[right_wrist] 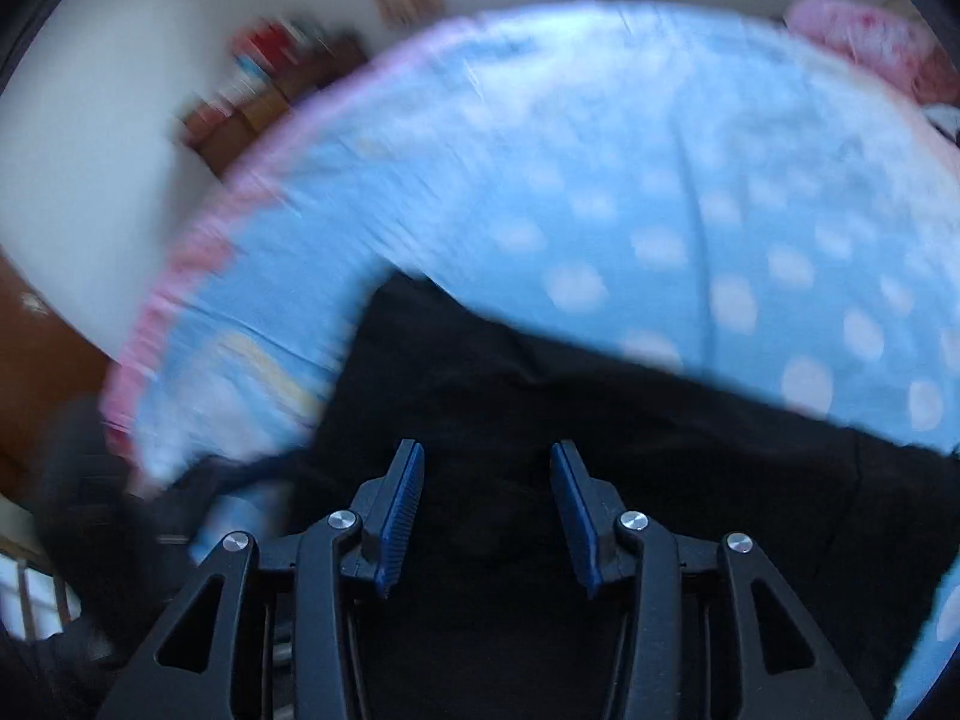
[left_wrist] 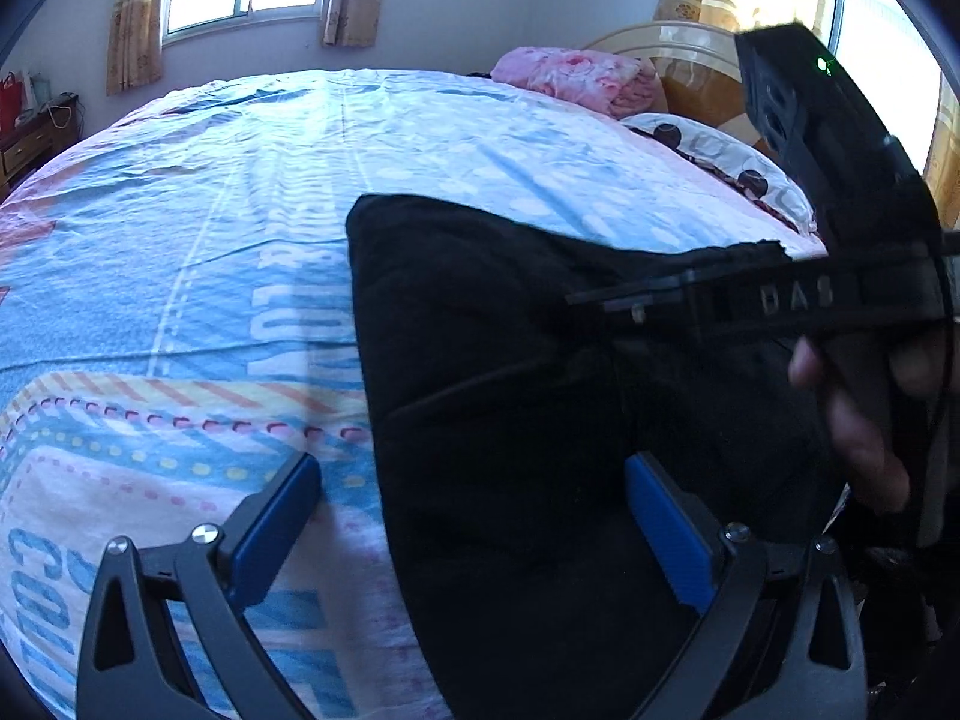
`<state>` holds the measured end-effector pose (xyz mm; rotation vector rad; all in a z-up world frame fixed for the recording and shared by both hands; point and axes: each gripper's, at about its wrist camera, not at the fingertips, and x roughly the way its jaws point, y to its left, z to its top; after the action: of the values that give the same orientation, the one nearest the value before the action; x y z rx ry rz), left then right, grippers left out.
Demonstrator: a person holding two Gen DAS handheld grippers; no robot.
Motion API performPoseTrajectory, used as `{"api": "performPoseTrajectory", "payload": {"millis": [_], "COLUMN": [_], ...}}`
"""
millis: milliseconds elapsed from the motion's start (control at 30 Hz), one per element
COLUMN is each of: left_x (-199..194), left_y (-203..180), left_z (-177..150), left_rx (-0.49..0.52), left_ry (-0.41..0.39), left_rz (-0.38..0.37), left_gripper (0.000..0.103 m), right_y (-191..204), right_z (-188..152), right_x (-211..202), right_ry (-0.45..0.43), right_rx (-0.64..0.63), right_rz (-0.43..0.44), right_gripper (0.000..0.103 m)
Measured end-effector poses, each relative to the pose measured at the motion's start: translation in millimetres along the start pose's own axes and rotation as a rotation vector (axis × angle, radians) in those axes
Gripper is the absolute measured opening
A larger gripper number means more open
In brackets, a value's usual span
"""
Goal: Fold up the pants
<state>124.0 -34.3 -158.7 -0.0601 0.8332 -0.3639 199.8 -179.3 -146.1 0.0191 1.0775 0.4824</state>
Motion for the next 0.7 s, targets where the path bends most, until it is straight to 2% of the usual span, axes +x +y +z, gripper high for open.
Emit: {"api": "performPoseTrajectory", "payload": {"millis": [133, 200, 300, 367, 433, 533, 633, 700], "left_x": [-10.0, -16.8, -18.4, -16.2, -16.5, -16.7, -15.4, -13.2], "left_y": [1.2, 1.9, 2.3, 2.0, 0.4, 0.9, -0.5, -3.8], "left_z": [-7.4, -13.4, -22.3, -24.9, -25.4, -25.4, -25.6, -26.6], "left_rx": [-0.007, 0.000, 0.025, 0.030, 0.030, 0.031, 0.044, 0.067], "left_ry": [-0.005, -0.009, -0.006, -0.007, -0.012, -0.009, -0.009, -0.013], "left_rz": [0.000, 0.007, 0.023, 0.035, 0.042, 0.042, 0.048, 0.061], "left_gripper": [0.103, 0.103, 0.103, 0.103, 0.103, 0.103, 0.103, 0.103], "right_y": [5.4, 10.2, 20.1, 29.9, 38.6, 44.0, 46.1, 46.3], "right_z": [6.3, 9.4, 27.6, 44.1, 63.2, 82.7, 91.5, 93.5], "right_x": [-4.9, -16.9, -38.8, -36.8, -14.9, 29.3, 62.9, 74.0], "right_ry": [0.033, 0.021, -0.037, -0.060, -0.029, 0.083, 0.176, 0.182], "right_rx": [-0.053, -0.084, -0.102, -0.111, -0.110, -0.081, -0.066, -0.078], "right_rz": [-0.032, -0.044, 0.038, 0.084, 0.108, 0.141, 0.174, 0.156], "right_gripper": [0.048, 0.048, 0.048, 0.048, 0.048, 0.048, 0.032, 0.028]}}
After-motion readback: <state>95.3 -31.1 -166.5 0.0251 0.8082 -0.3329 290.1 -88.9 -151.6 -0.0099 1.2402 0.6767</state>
